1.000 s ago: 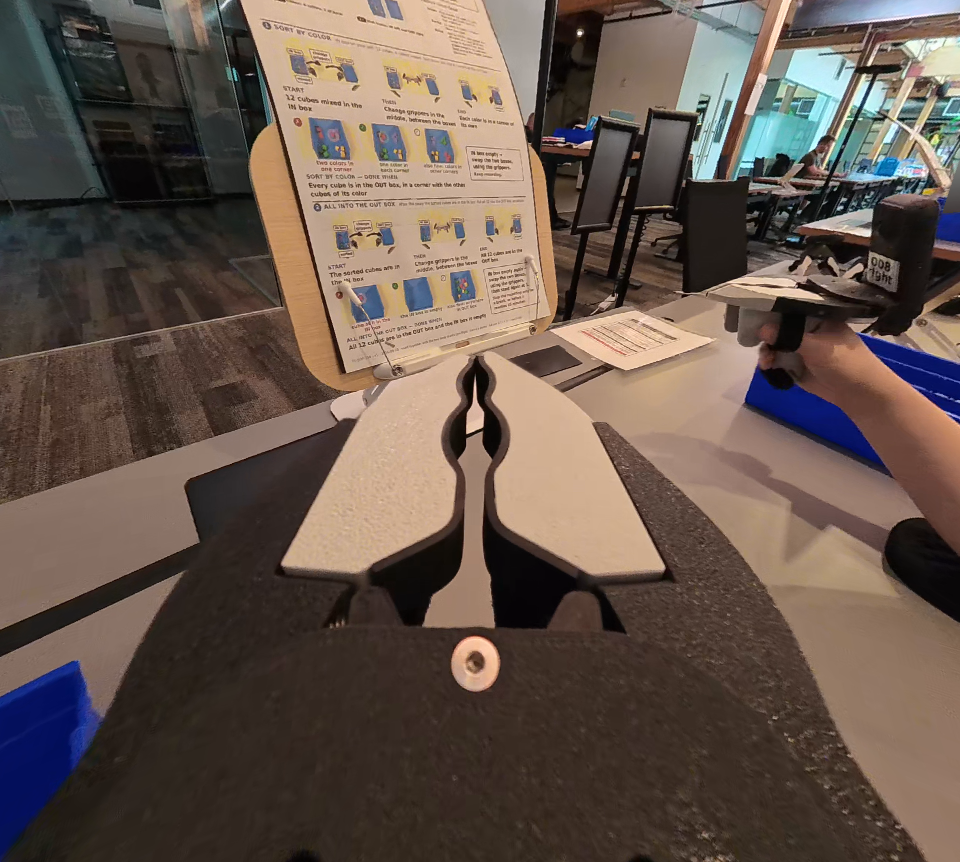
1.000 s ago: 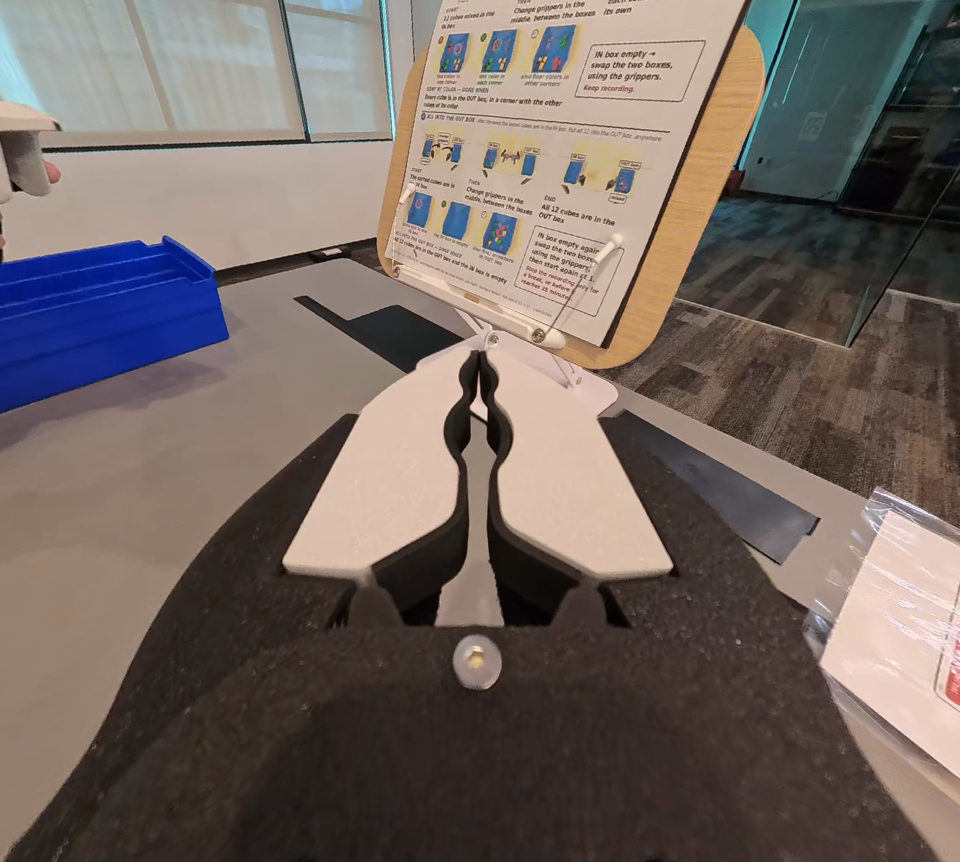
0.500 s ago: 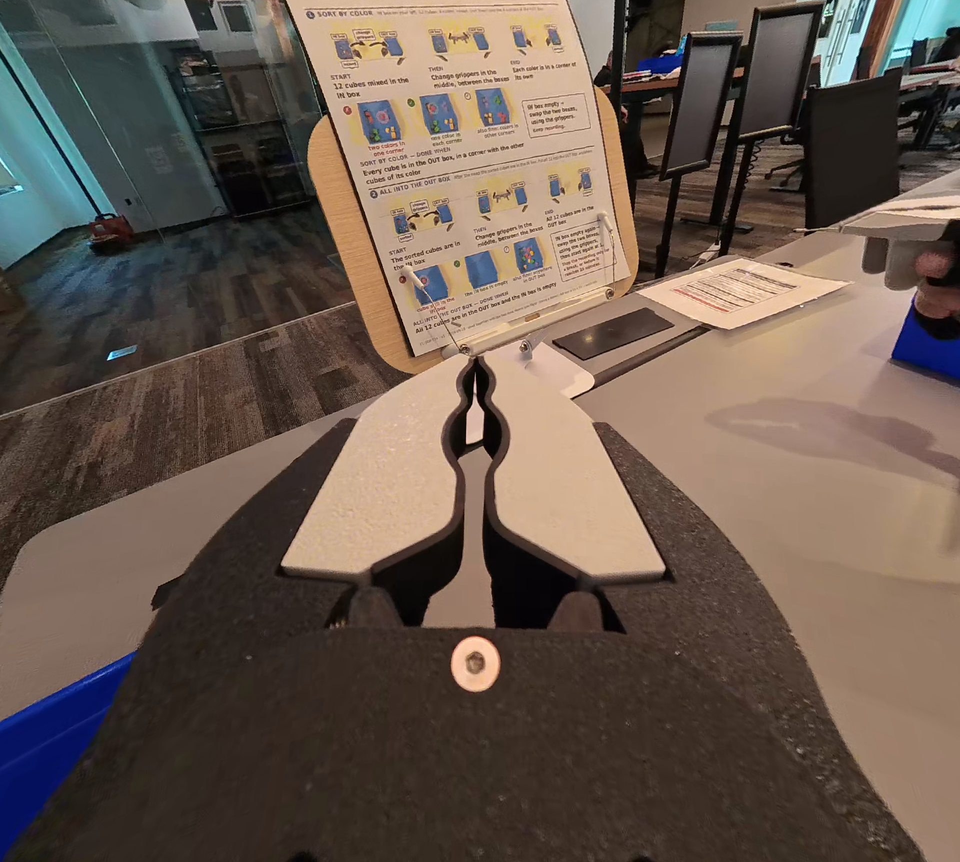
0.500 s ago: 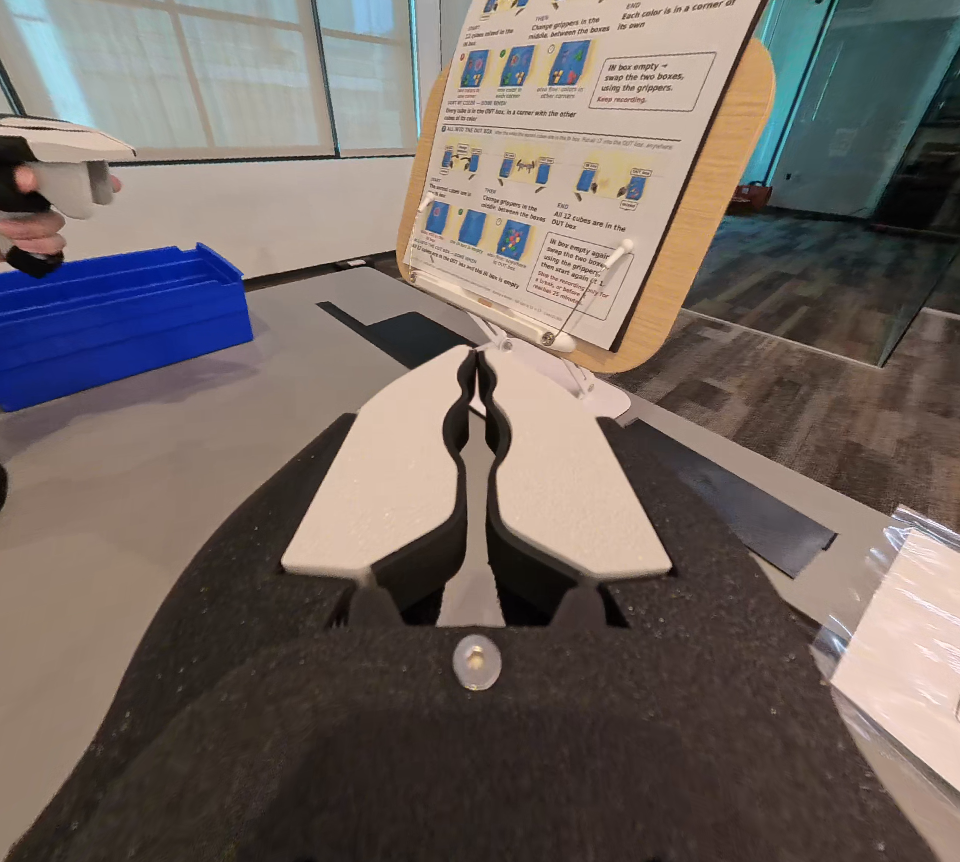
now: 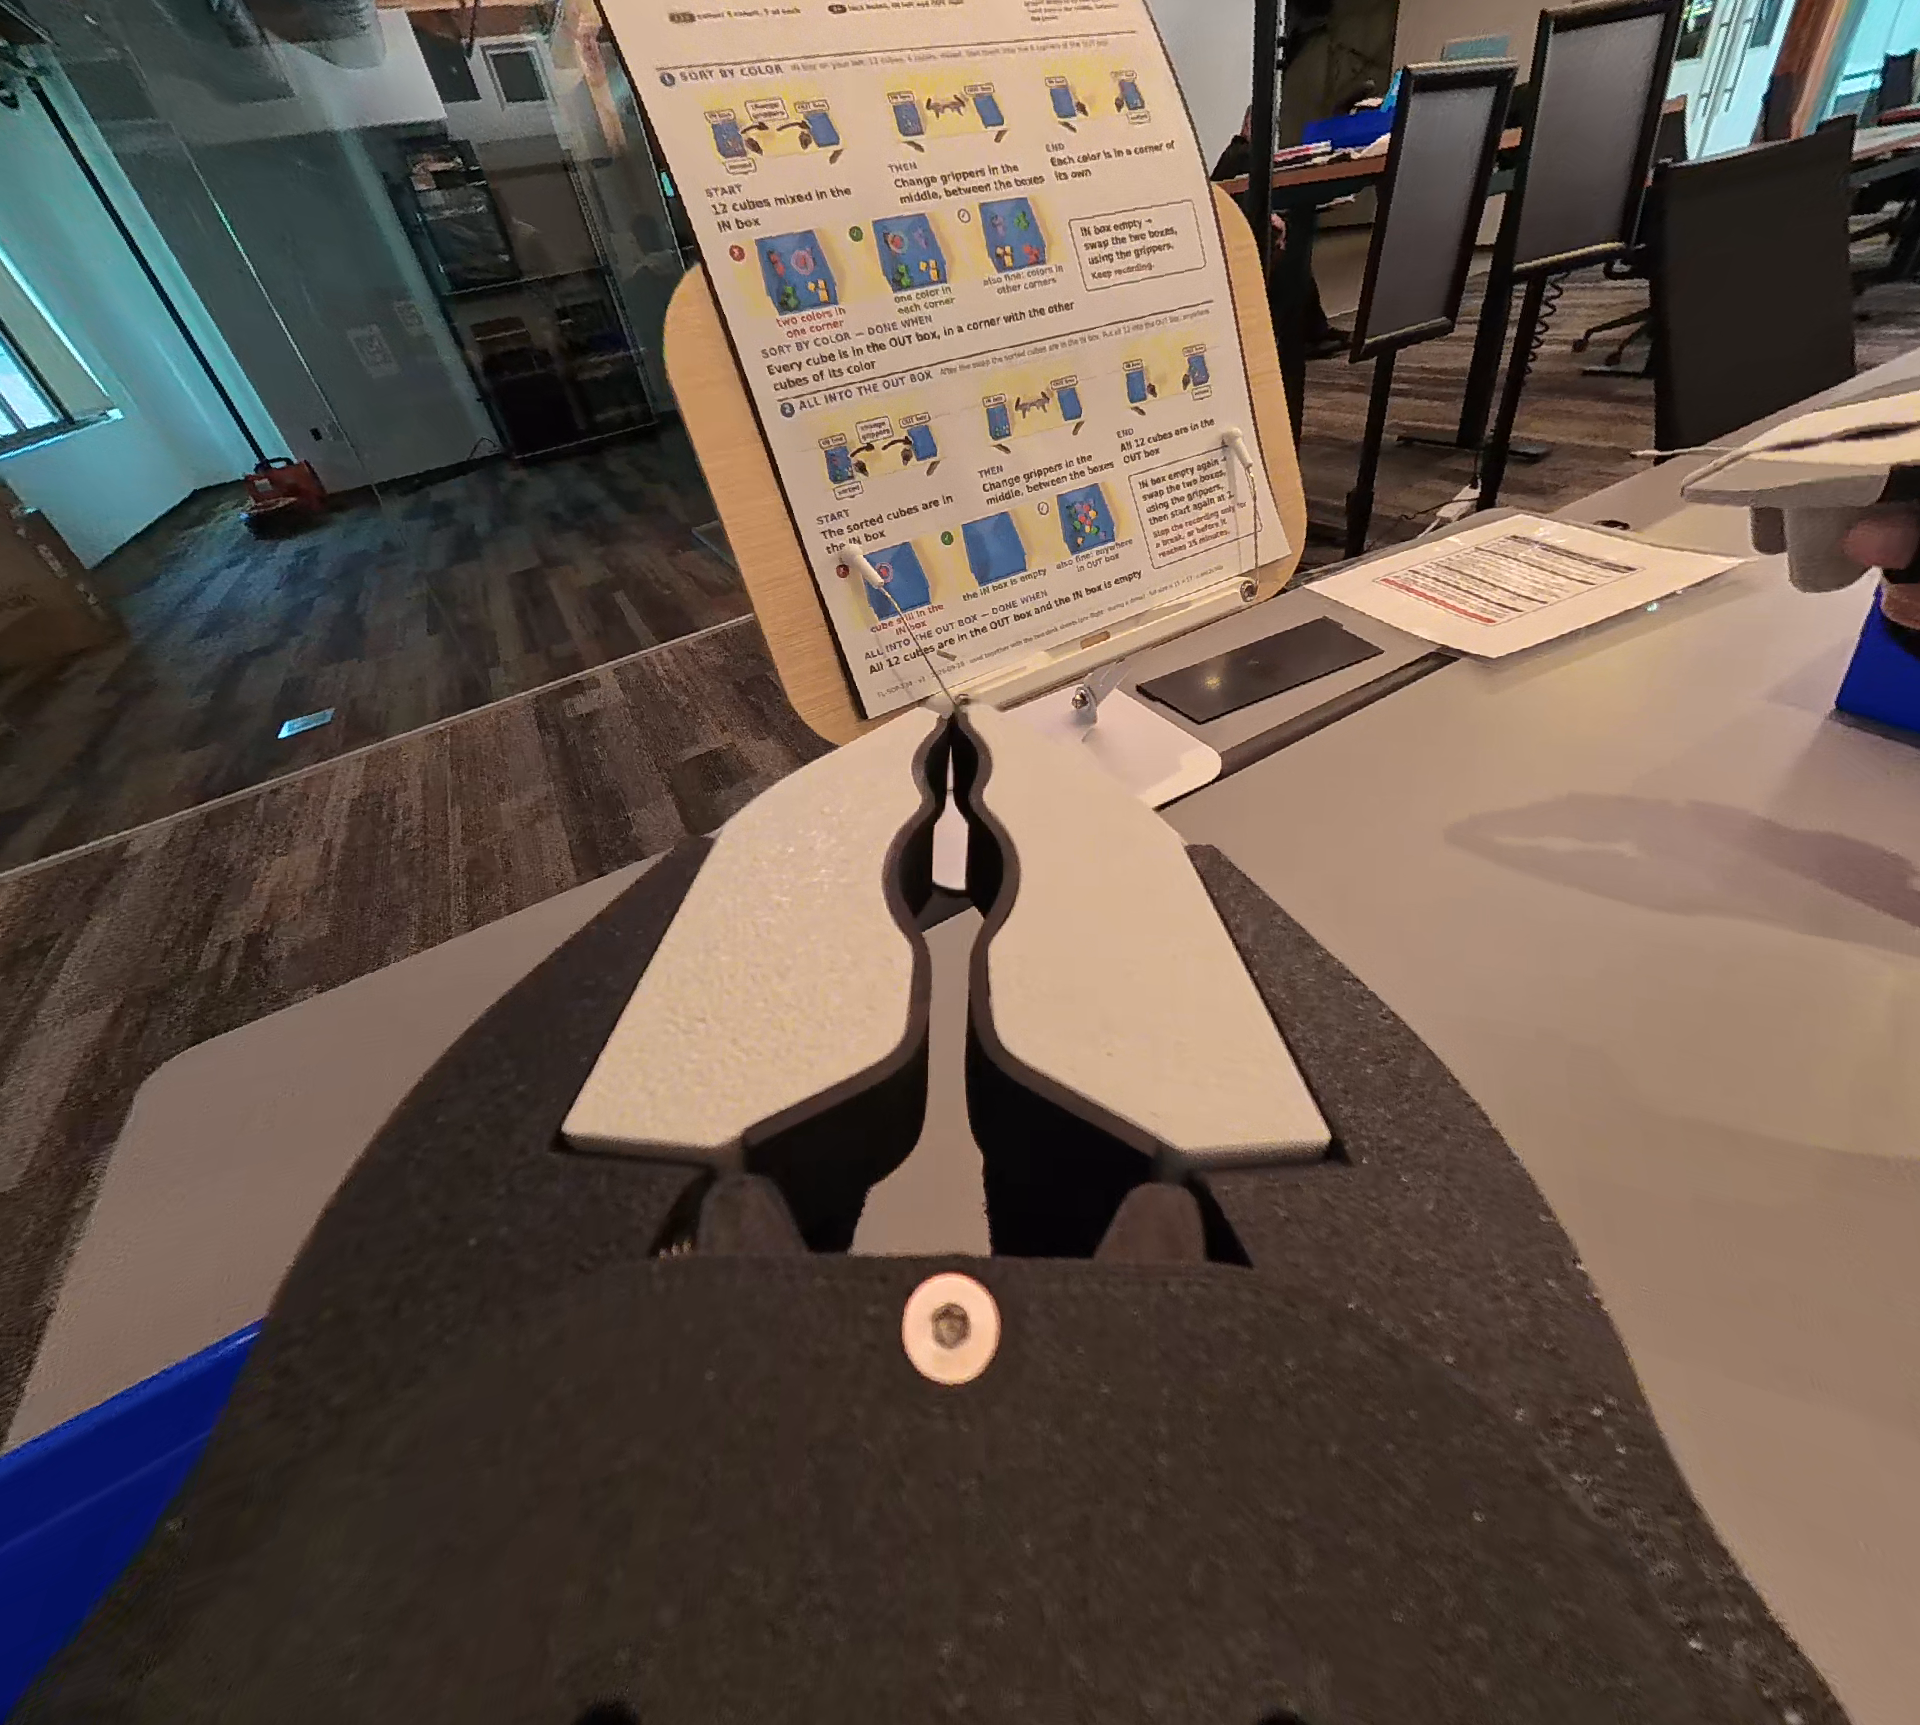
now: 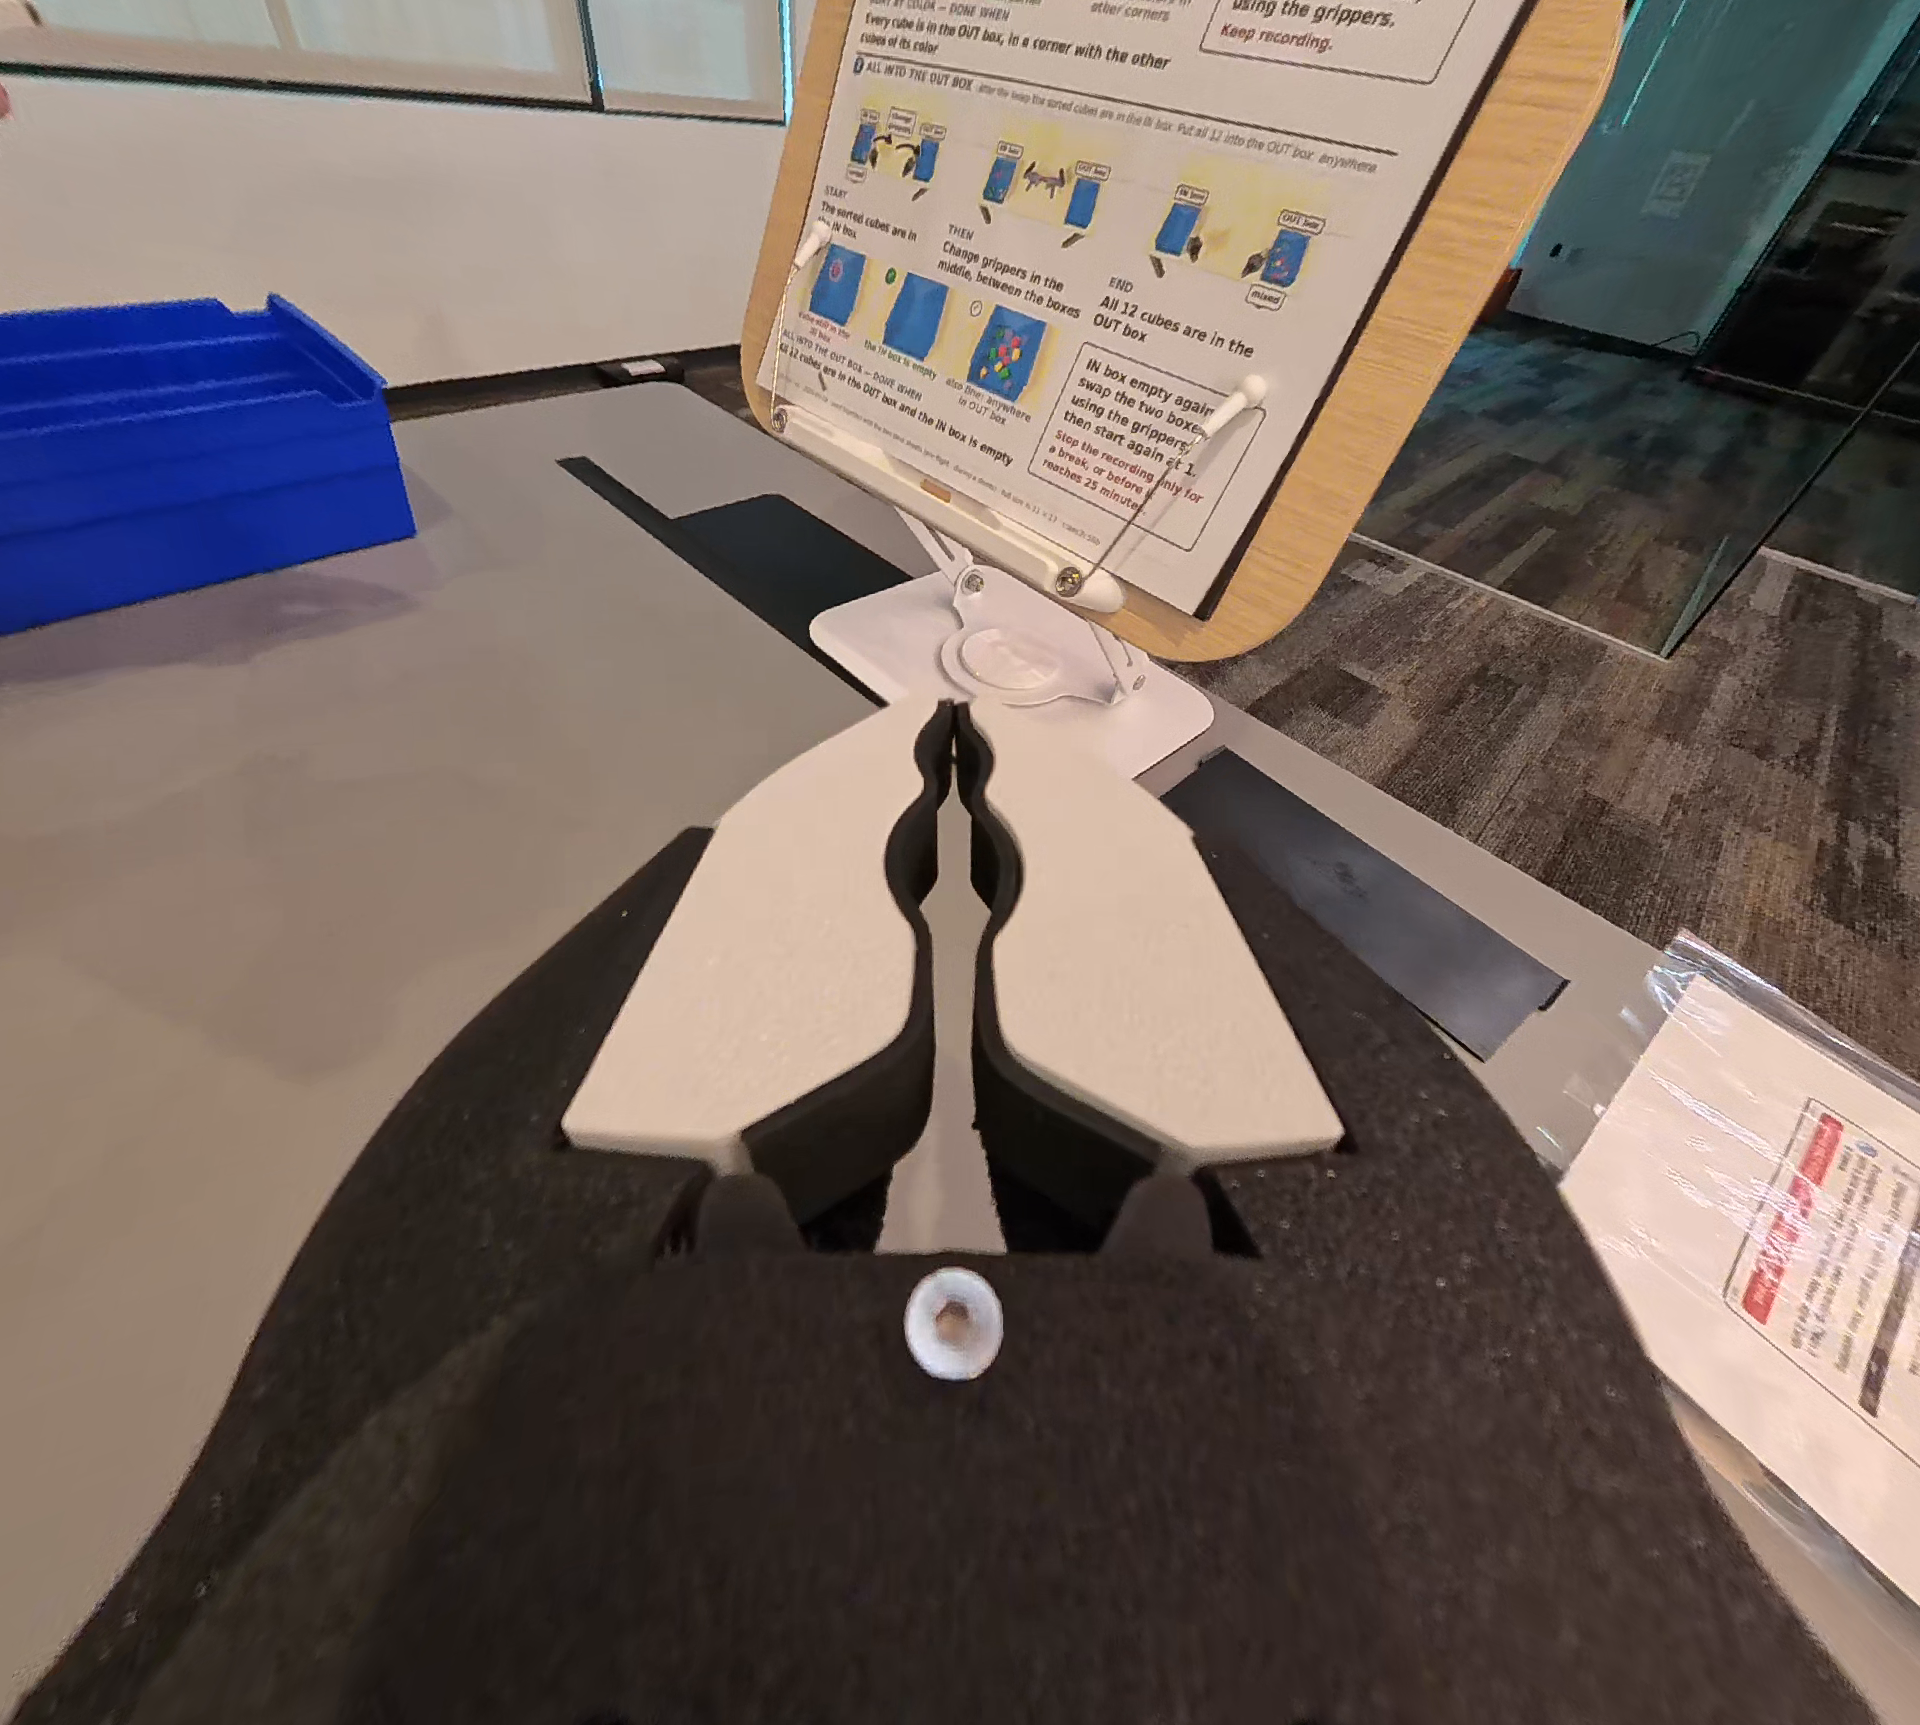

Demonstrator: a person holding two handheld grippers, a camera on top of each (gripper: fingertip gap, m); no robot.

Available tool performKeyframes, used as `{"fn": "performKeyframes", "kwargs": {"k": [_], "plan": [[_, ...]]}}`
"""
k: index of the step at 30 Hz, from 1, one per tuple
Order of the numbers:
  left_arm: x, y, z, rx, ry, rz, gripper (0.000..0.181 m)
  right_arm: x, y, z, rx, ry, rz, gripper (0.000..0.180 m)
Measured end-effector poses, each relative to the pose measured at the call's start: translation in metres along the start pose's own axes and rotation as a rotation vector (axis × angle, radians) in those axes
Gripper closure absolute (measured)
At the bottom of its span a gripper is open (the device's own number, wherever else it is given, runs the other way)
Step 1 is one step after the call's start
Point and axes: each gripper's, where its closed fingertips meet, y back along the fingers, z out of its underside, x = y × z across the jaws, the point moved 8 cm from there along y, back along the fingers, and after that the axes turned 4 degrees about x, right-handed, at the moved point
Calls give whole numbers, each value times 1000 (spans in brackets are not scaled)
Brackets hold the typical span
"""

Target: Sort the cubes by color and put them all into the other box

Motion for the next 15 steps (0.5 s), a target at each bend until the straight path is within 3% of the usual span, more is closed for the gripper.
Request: {"fn": "performKeyframes", "kwargs": {"k": [9,15], "plan": [[-9,37,-22,101,22,-37,181,2,10,-7,18,0,-5,180],[-10,40,-21,91,20,-46,181,5,16,-8,30,-21,-4,180]]}}
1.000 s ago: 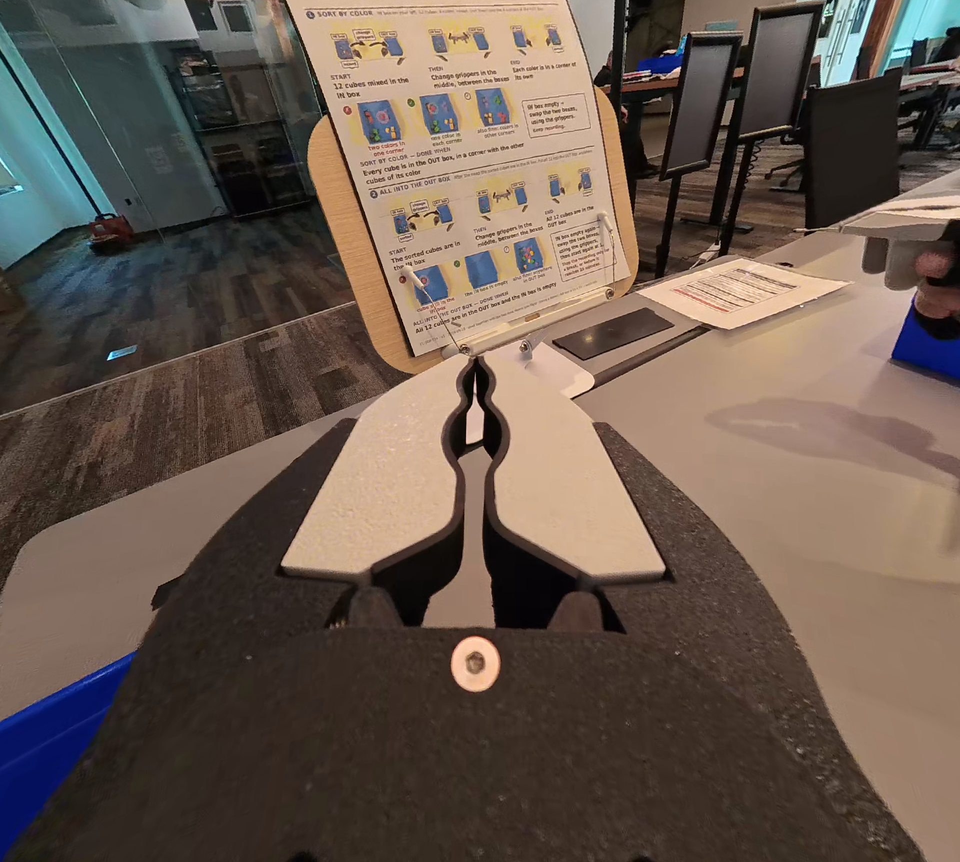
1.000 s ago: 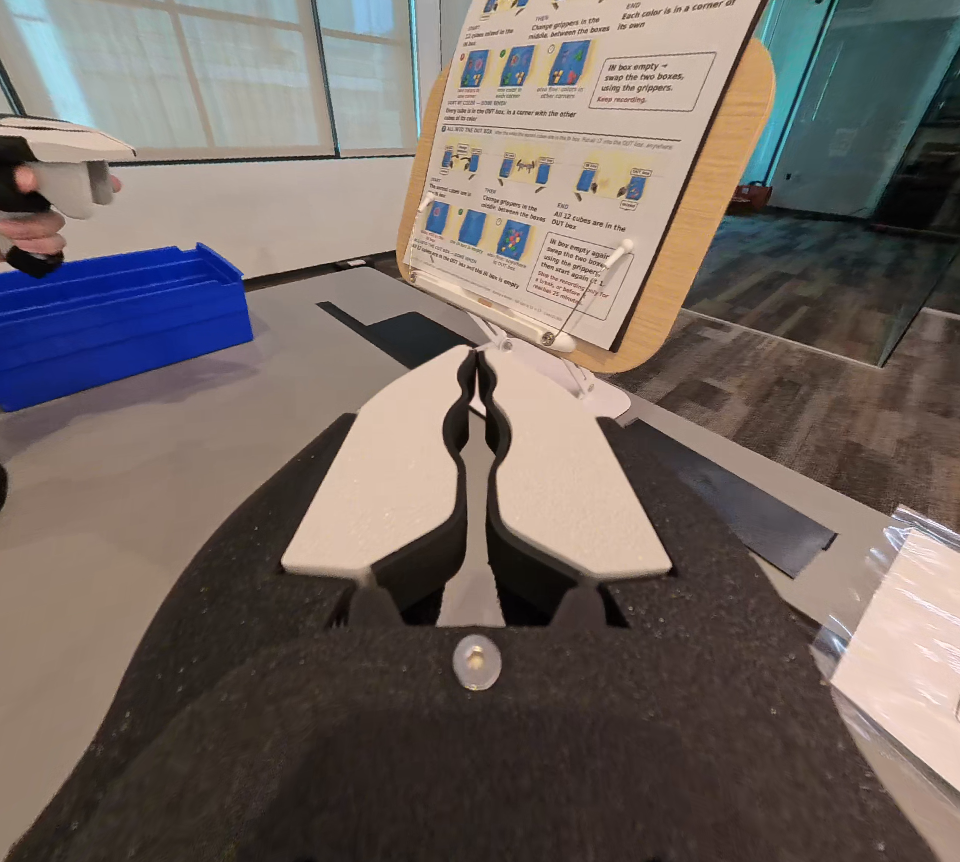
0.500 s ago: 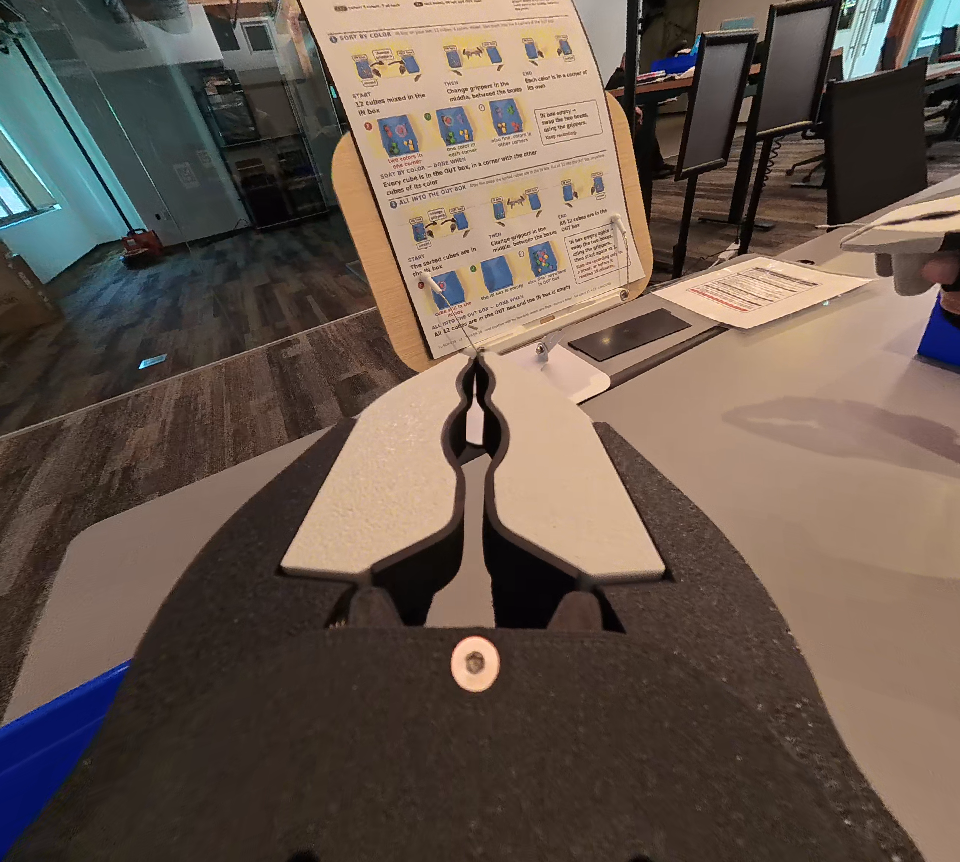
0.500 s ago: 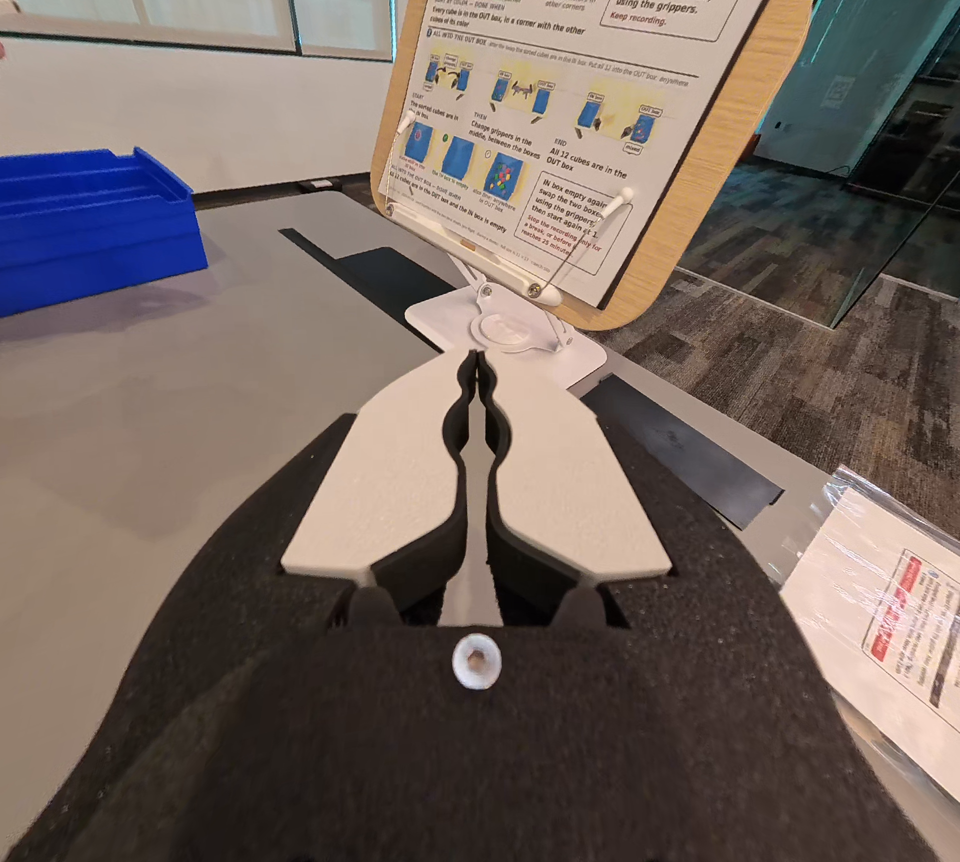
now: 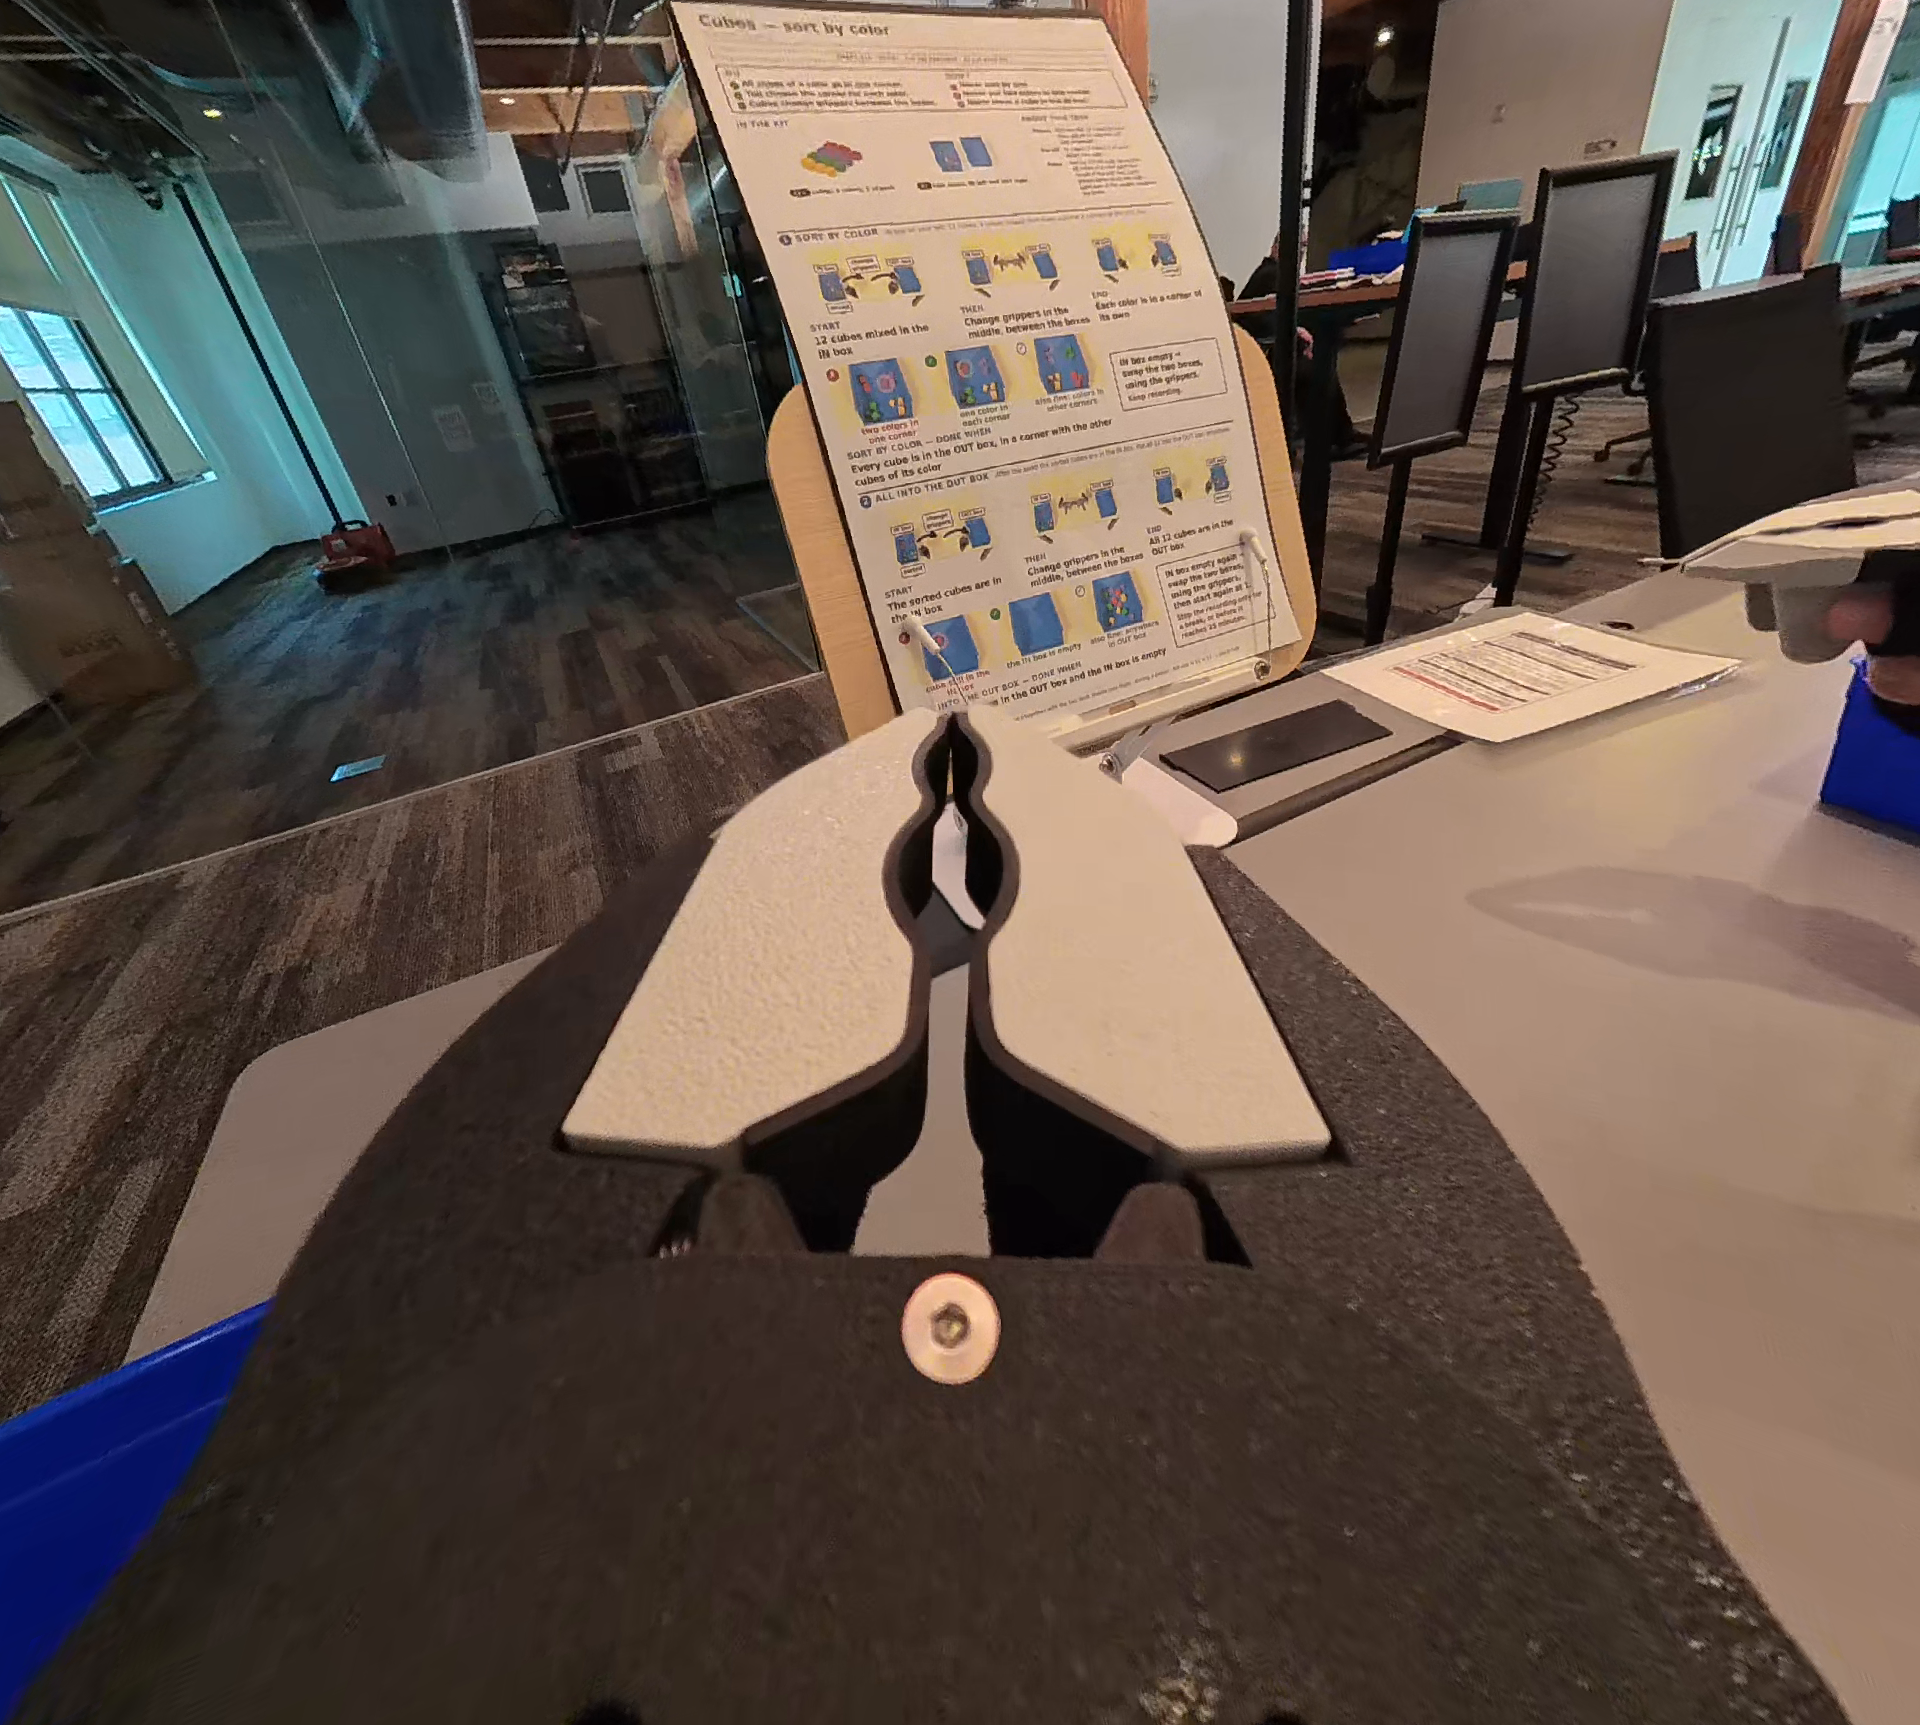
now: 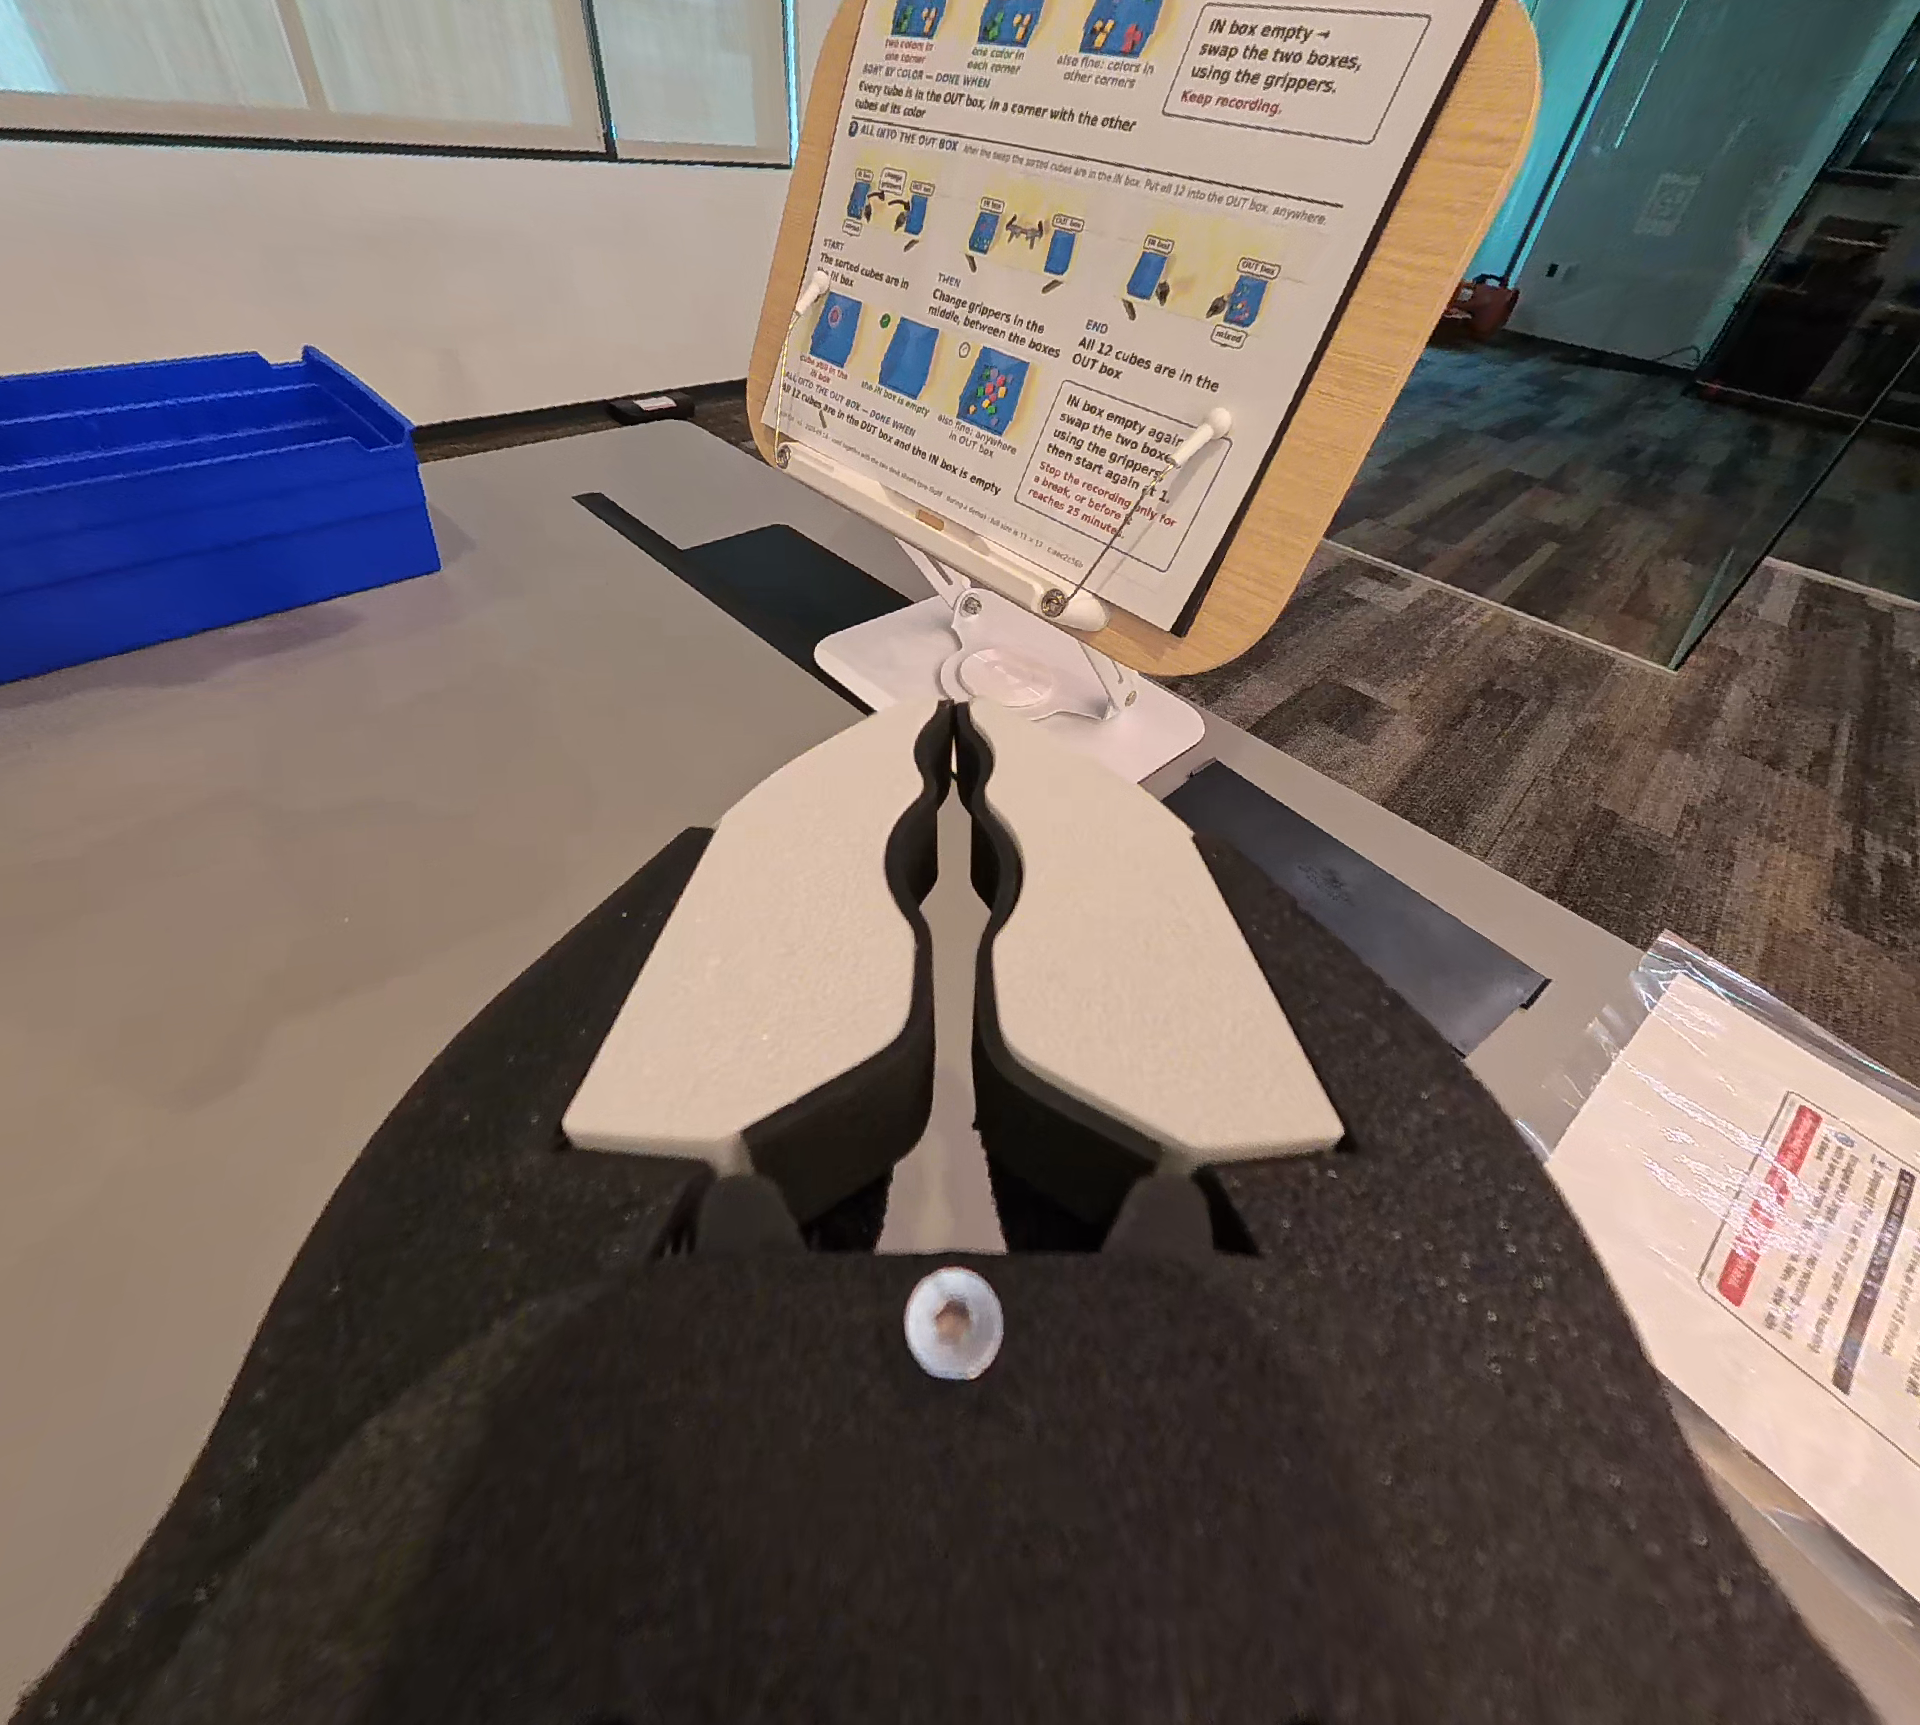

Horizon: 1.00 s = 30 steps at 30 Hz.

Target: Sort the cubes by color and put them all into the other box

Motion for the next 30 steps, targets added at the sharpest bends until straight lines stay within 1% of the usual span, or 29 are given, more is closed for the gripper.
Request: {"fn": "performKeyframes", "kwargs": {"k": [10,15,17,21,24,28,30], "plan": [[1,0,1,-17,-2,3,181,-4,-4,5,-58,2,-27,180],[4,8,-9,-8,-4,19,181,-5,-8,12,-115,15,-29,180],[0,14,-14,-38,-22,11,181,-5,-9,14,-124,9,-30,180],[-21,31,-18,-166,-95,-38,181,-6,-12,17,-129,-1,-39,180],[-49,47,-14,-315,-166,-83,181,-6,-13,19,-139,-5,-41,180],[-94,70,5,-576,-257,-96,181,-7,-14,20,-144,-17,-49,180],[-114,79,18,-684,-299,-59,180,-9,-16,21,-147,-24,-60,180]]}}
